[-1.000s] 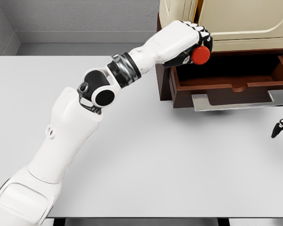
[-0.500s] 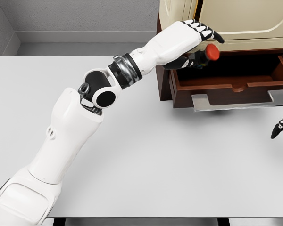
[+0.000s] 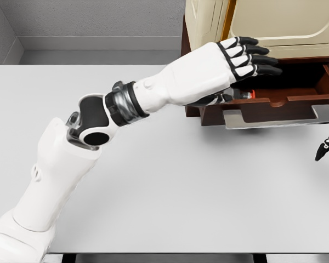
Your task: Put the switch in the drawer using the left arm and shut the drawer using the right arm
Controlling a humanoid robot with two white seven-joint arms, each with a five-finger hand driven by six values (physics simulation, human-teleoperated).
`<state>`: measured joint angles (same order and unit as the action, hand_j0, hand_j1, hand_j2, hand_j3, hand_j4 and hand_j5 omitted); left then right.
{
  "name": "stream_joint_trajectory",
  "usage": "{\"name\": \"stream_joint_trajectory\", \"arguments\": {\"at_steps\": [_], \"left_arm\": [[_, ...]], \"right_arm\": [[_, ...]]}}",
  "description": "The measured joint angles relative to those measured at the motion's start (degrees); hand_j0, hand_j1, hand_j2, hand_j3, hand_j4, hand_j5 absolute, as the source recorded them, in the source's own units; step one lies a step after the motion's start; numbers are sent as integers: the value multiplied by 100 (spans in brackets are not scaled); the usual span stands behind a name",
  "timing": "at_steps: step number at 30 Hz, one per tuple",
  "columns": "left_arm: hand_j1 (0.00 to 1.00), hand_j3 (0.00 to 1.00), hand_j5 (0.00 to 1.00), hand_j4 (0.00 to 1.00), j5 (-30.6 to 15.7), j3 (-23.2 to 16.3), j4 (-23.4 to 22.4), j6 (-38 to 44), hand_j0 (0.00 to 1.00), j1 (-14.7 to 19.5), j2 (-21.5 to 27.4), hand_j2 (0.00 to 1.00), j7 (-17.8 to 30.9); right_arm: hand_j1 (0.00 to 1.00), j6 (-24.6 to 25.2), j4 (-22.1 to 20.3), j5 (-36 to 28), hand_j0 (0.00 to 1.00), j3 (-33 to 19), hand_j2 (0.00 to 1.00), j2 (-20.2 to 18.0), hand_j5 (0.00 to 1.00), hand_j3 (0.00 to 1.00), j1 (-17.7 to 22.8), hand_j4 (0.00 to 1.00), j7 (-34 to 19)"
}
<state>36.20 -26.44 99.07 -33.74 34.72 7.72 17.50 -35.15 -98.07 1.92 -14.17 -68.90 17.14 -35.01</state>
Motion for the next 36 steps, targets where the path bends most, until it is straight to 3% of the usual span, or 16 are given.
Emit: {"name": "stream_joint_trajectory", "arguments": {"at_steps": [2,8,12,16,19,28,36], "left_arm": [[98,98,98,98,-389,406,93,-67,98,-334,538,98,-21],[100,100,100,100,-1472,2160,168,-128,100,-1951,2239,100,-39],[100,100,100,100,-1660,2568,-173,-134,100,-2839,3129,100,-40],[100,100,100,100,-1710,2609,-886,-134,100,-2927,3398,100,-34],[100,100,100,100,-1721,2615,-1153,-135,100,-2927,3453,100,-30],[100,100,100,100,-1722,2629,-1313,-135,100,-2927,3444,100,-25],[100,100,100,100,-1715,2633,-1327,-135,100,-2953,3432,100,-16]], "right_arm": [[53,0,0,-1,53,0,53,-2,53,53,-35,53,0],[53,0,0,-1,53,15,53,-6,53,53,-149,53,0],[53,-3,0,0,53,21,53,-29,53,53,-281,53,-3],[53,-2,0,3,53,77,53,-43,53,53,-448,53,-9],[53,15,2,-6,53,138,53,-52,53,53,-527,53,-16],[53,19,11,-47,53,567,53,-49,53,53,-826,53,-24],[54,1,35,-20,54,649,54,-47,54,54,-1020,54,-2]]}}
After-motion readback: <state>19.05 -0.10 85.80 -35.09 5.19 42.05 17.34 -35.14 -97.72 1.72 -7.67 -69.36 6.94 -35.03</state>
